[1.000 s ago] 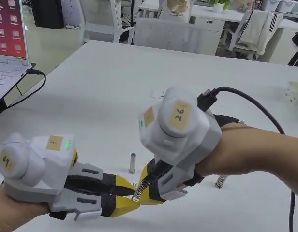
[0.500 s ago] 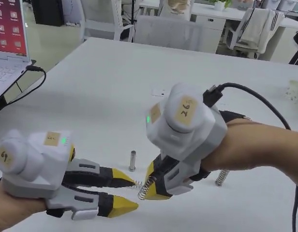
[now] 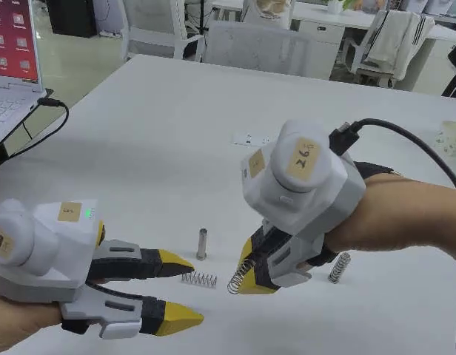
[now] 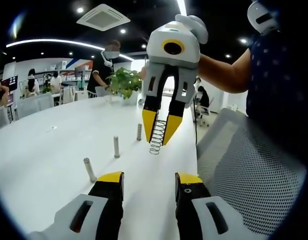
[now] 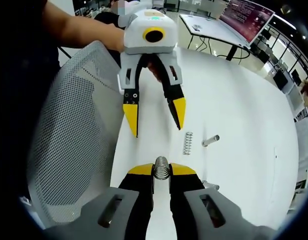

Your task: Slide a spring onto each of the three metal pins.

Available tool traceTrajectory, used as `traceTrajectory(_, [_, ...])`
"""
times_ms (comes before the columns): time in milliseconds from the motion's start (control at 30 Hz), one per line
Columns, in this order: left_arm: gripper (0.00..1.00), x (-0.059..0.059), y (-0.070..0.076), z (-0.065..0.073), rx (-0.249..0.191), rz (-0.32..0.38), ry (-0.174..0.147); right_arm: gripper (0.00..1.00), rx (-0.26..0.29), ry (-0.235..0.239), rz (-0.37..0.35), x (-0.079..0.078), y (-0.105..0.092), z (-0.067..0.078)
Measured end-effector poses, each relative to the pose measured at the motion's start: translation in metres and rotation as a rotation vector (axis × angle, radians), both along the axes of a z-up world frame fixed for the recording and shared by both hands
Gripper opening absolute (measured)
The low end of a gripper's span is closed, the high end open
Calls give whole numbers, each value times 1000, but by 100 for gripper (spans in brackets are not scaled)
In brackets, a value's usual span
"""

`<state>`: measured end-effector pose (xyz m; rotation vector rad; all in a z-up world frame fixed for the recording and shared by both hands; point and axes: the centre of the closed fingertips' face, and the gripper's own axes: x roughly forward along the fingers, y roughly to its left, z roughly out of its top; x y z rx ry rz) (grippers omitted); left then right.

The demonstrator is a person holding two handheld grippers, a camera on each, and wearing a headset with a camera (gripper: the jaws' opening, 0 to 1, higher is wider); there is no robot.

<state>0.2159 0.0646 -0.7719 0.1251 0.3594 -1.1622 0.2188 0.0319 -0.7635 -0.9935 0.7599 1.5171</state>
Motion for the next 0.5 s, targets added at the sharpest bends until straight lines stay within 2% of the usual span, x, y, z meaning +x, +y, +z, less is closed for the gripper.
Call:
traceTrajectory(267, [47,5,8,-5,4,53,2,9,-12,-6,-19,6,-9,0])
traceTrajectory(500, [53,7,19,-12,8,94,15,9,-21,-10,-45,13,-19,0])
